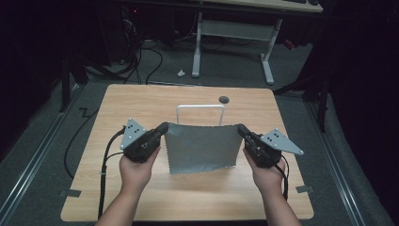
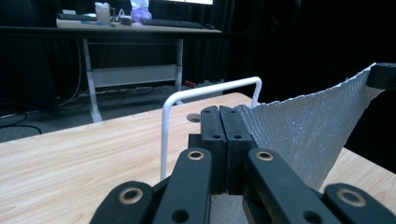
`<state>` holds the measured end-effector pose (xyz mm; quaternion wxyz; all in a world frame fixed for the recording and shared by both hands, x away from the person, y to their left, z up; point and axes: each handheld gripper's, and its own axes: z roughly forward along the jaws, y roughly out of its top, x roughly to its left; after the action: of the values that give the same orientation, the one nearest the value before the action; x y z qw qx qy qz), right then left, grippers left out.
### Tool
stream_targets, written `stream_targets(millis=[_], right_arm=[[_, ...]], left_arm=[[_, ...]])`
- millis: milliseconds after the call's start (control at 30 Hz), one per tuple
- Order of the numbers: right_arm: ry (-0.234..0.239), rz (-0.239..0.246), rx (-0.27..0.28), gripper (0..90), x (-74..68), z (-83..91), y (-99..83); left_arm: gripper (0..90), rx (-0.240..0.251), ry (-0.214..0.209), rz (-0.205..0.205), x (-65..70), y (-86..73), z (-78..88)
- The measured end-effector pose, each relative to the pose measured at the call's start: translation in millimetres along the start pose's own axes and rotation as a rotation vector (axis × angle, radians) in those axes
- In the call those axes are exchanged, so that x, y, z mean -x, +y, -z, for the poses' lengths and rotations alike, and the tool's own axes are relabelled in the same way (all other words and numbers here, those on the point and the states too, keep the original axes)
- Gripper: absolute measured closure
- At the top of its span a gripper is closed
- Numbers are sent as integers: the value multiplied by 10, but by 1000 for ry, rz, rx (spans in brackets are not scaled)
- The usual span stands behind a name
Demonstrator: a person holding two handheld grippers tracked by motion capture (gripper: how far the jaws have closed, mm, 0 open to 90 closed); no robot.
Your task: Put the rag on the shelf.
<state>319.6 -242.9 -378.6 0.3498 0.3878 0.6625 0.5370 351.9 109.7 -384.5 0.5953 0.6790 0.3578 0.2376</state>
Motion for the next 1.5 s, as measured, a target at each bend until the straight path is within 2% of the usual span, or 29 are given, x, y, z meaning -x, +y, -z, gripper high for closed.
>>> stream_targets(millis=[167, 400, 567, 767, 933, 1033, 1100, 1167, 1233, 1433, 1500], right_arm=[[-3, 5, 12, 900, -9, 19, 84], [-3, 11, 32, 900, 6, 30, 186], [-5, -6, 44, 900, 75, -51, 274], [-10, -31, 52, 900, 176, -196, 395], [-16, -38, 61, 900, 249, -347, 478], [-19, -51, 52, 900, 323, -499, 492], [-14, -73, 56, 900, 369, -585, 497], [-14, -75, 52, 900, 432, -700, 513], [-10, -79, 53, 900, 484, -794, 526], [-20, -68, 25, 900, 587, -1066, 512], [-21, -59, 6, 900, 618, -1154, 498]], left_arm=[[896, 17, -3, 2, 4, 79, 26], [895, 38, 2, -15, -1, 228, 39], [896, 48, 16, -33, -21, 355, -30], [896, 55, 40, -53, -110, 513, -185], [896, 50, 67, -80, -218, 625, -345], [895, 51, 85, -86, -303, 678, -474], [895, 54, 98, -105, -349, 694, -561], [895, 41, 116, -115, -398, 694, -643], [895, 32, 126, -99, -467, 663, -741], [894, -2, 153, -87, -611, 584, -964], [894, -18, 157, -65, -655, 556, -1022]])
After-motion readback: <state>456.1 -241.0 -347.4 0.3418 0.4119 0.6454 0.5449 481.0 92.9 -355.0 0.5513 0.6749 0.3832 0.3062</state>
